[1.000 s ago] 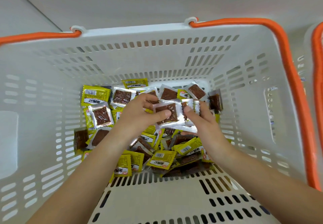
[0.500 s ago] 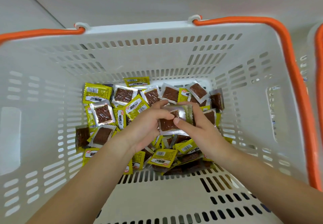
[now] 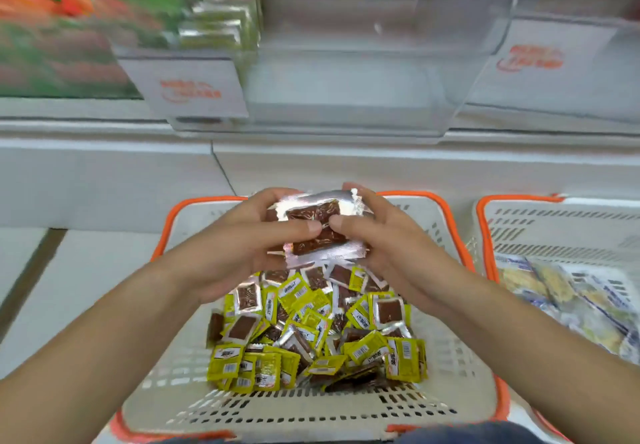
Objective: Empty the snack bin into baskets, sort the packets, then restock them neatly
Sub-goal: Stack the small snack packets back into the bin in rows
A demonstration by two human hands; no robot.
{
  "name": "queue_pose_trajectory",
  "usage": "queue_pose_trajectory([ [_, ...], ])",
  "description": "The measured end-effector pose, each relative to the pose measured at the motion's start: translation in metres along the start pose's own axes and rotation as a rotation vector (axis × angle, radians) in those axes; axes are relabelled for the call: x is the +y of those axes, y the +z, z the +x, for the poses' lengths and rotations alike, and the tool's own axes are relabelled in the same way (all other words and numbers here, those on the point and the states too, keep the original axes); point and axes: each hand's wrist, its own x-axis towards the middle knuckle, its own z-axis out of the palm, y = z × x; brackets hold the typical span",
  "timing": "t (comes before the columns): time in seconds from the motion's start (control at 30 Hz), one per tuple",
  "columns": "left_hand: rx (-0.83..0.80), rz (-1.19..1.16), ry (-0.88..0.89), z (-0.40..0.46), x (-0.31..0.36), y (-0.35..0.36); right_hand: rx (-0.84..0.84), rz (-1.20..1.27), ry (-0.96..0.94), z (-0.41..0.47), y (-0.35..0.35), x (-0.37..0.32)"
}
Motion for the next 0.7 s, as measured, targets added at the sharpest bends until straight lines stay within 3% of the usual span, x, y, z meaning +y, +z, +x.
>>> queue_pose_trajectory([
  [0.13, 0.148, 0.115, 0.189, -0.051, 0.051, 0.027, -0.121, 0.025, -0.094, -0.041, 0.014, -0.067],
  [0.23, 0.262, 0.167, 0.297, -0.076, 0.073, 0.048, -0.108, 0.014, -0.156, -0.066, 0.026, -0.094],
  [0.37, 0.202, 0.135, 0.306, -0.090, 0.090, 0.066, -0.093, -0.083, -0.240, -0.092, 0.042, -0.117],
  [0.47, 0.186, 0.137, 0.319, -0.093, 0.102, 0.063, -0.072, -0.383, -0.305, -0.096, 0.041, -0.131],
  [0.57, 0.165, 0.129, 0.357, -0.093, 0.108, 0.057, 0.074, -0.622, -0.351, -0.090, 0.035, -0.149],
  [0.7, 0.082, 0.199, 0.403, -0.077, 0.116, 0.046, 0.026, -0.950, -0.450, -0.076, 0.026, -0.178],
])
